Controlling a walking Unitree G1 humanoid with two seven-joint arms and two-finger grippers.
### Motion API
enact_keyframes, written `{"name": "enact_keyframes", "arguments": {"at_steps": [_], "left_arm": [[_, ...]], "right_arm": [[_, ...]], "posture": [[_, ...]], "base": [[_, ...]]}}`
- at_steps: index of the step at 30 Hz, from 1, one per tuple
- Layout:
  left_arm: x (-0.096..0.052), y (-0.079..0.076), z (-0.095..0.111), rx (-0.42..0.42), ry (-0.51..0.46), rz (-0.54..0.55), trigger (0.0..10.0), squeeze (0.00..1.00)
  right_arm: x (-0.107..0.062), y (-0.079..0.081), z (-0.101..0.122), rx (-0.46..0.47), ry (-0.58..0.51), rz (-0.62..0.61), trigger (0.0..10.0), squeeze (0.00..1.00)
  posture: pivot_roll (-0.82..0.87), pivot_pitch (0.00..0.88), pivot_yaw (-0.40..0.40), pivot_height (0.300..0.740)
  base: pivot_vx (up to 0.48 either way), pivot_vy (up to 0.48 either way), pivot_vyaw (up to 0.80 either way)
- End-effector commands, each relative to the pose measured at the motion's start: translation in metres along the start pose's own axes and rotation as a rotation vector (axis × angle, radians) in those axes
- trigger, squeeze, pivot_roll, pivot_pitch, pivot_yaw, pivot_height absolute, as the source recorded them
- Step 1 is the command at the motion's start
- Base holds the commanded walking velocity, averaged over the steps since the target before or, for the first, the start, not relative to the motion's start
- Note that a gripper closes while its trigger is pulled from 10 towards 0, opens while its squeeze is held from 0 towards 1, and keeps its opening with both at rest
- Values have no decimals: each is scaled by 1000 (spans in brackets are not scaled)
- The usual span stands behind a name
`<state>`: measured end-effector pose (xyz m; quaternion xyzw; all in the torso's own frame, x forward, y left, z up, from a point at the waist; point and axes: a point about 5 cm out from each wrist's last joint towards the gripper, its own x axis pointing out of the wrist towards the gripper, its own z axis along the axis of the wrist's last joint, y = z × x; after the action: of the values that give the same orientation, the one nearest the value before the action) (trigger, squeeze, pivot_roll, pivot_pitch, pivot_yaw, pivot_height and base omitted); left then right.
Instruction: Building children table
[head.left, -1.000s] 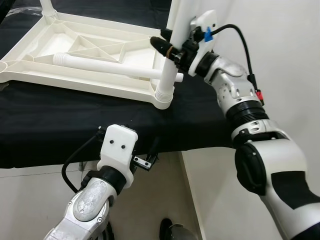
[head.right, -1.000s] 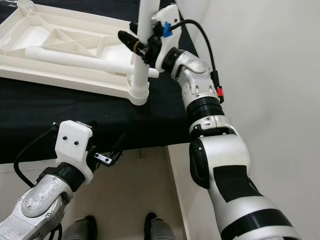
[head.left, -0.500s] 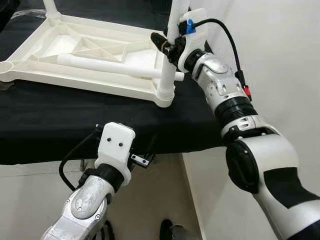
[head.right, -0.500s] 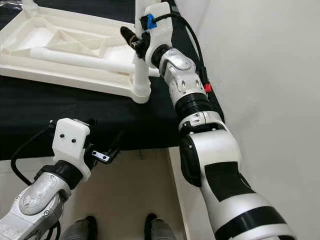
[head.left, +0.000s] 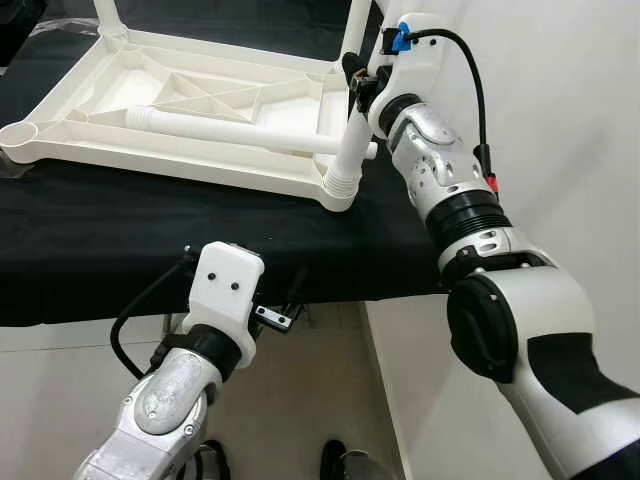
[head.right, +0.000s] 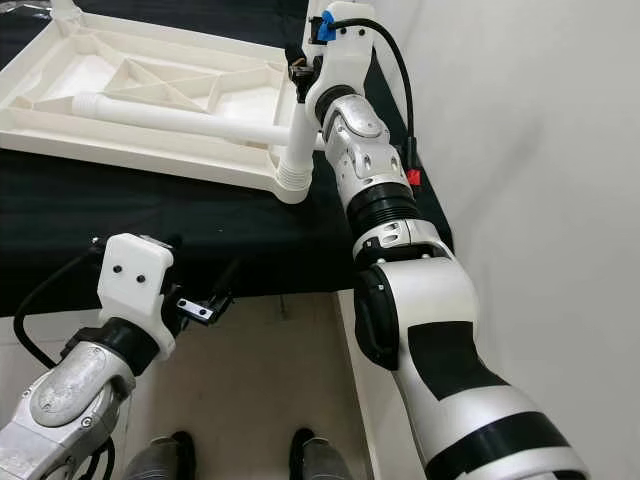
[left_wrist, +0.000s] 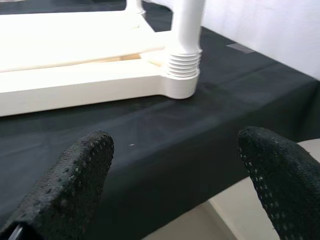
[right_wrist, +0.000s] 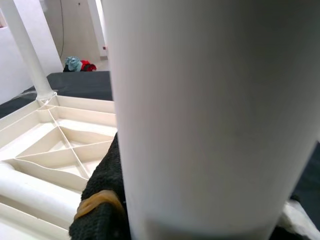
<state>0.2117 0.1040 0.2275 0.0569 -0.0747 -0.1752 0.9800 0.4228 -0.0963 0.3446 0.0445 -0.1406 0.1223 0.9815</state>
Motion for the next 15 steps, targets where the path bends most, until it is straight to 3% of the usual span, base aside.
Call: {"name": "enact_keyframes", "arguments": {"at_steps": [1, 10, 15], "left_arm": [[0, 0, -3, 10, 17, -6, 10000, 0], [1, 2, -1, 15, 10, -3, 10000, 0], [2, 5, 0, 24, 5, 4, 10000, 0]], "right_arm": [[-7, -7, -31, -10, 93, -49, 10000, 0], [-10, -6, -41, -13, 88, -134, 10000, 0], [-12, -1, -45, -76, 70, -145, 10000, 0]], "posture": [[85, 307, -136, 740], [84, 302, -136, 740], [85, 305, -133, 740]], "base": [[0, 0, 0], [0, 0, 0], [0, 0, 0]]}}
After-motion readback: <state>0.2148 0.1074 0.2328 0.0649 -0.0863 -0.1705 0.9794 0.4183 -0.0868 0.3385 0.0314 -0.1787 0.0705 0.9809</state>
